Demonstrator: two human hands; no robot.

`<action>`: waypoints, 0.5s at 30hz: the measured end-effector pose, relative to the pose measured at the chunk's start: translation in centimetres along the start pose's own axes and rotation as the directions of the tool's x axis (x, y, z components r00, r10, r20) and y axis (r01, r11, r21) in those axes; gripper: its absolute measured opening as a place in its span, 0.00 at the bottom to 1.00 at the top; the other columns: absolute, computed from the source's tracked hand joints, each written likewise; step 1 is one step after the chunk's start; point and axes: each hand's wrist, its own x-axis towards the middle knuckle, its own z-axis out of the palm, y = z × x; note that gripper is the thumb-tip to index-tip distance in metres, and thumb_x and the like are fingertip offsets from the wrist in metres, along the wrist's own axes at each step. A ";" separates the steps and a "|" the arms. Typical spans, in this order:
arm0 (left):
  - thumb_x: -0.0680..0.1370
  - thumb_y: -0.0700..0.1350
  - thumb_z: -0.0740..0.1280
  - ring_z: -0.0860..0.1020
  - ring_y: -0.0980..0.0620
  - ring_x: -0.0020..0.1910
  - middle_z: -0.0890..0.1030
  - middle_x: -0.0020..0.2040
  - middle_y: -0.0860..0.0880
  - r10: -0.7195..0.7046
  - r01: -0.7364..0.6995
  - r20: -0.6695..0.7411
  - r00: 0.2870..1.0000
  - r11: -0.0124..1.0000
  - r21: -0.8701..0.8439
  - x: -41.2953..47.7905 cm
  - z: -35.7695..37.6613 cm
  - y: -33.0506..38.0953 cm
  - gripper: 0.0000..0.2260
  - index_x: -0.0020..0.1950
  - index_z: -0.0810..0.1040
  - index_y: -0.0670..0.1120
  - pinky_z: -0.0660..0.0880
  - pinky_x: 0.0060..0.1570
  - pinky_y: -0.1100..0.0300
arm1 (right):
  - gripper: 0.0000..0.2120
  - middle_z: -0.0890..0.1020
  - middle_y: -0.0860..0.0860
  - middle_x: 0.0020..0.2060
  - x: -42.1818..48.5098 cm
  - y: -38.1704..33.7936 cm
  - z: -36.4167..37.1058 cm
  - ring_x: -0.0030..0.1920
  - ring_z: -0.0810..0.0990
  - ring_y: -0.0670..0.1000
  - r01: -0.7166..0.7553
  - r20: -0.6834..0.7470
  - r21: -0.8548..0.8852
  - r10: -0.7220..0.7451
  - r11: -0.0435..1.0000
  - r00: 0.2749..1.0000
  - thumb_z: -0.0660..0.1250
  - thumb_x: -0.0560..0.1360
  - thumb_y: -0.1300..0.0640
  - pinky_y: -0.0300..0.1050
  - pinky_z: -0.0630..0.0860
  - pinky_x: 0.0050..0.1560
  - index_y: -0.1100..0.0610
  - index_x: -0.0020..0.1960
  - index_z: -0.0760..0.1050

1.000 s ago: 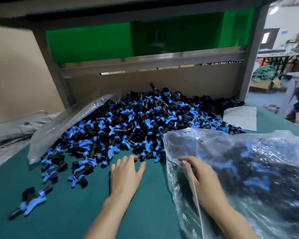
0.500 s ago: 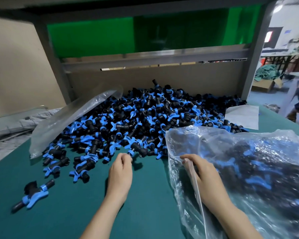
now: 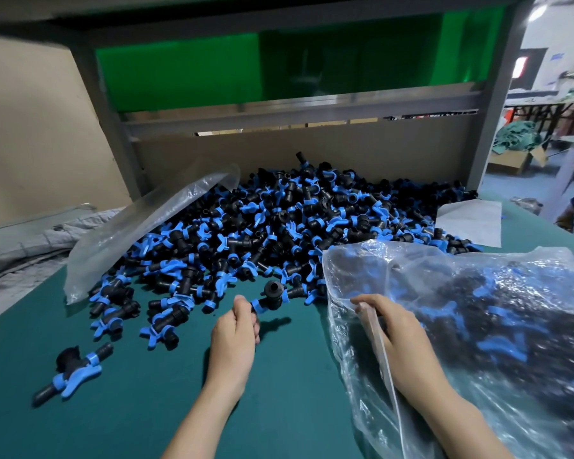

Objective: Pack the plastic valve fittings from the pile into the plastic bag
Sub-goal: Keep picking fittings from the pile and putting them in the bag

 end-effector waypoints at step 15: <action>0.83 0.54 0.55 0.77 0.57 0.36 0.79 0.37 0.53 0.019 -0.019 -0.003 1.000 0.999 0.030 0.2 0.0 -0.7 0.16 0.44 0.78 0.50 0.72 0.40 0.59 | 0.09 0.81 0.37 0.49 -0.2 0.0 0.0 0.51 0.76 0.38 0.011 -0.009 0.017 -0.010 1.000 1.000 0.59 0.82 0.50 0.27 0.67 0.50 0.45 0.56 0.78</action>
